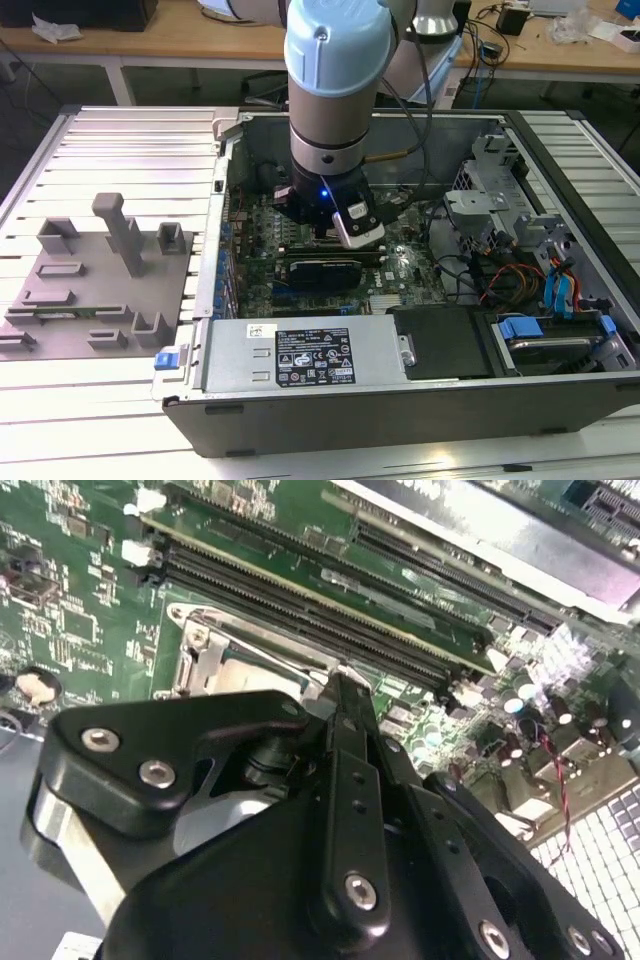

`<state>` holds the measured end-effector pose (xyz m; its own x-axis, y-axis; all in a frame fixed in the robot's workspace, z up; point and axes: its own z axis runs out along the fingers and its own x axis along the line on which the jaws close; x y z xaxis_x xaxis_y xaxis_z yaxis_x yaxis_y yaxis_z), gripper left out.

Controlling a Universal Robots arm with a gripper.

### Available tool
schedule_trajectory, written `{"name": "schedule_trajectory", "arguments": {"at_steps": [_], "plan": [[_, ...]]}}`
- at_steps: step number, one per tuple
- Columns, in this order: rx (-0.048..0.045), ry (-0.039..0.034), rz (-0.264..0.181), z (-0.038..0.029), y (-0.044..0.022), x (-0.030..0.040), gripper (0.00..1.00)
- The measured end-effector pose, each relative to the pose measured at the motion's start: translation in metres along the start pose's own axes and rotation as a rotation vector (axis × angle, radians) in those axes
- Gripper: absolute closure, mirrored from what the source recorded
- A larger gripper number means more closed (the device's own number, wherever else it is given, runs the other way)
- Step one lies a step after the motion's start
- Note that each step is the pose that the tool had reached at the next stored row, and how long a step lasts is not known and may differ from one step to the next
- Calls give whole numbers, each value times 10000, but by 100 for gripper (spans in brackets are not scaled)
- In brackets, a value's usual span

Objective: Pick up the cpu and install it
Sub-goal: 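Install the second cpu locking lever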

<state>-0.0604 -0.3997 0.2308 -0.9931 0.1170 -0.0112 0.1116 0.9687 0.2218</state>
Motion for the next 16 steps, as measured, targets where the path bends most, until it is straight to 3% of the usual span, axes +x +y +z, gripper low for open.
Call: {"name": "schedule_trajectory", "arguments": {"at_steps": [2,3,4,5,10,16], "plan": [[43,332,77,3,1,-5,89],[56,438,100,3,1,-8,89],[62,479,109,3,0,-9,89],[64,509,116,4,1,-9,89],[77,519,88,47,23,-11,89],[142,607,-283,119,24,-13,89]]}}
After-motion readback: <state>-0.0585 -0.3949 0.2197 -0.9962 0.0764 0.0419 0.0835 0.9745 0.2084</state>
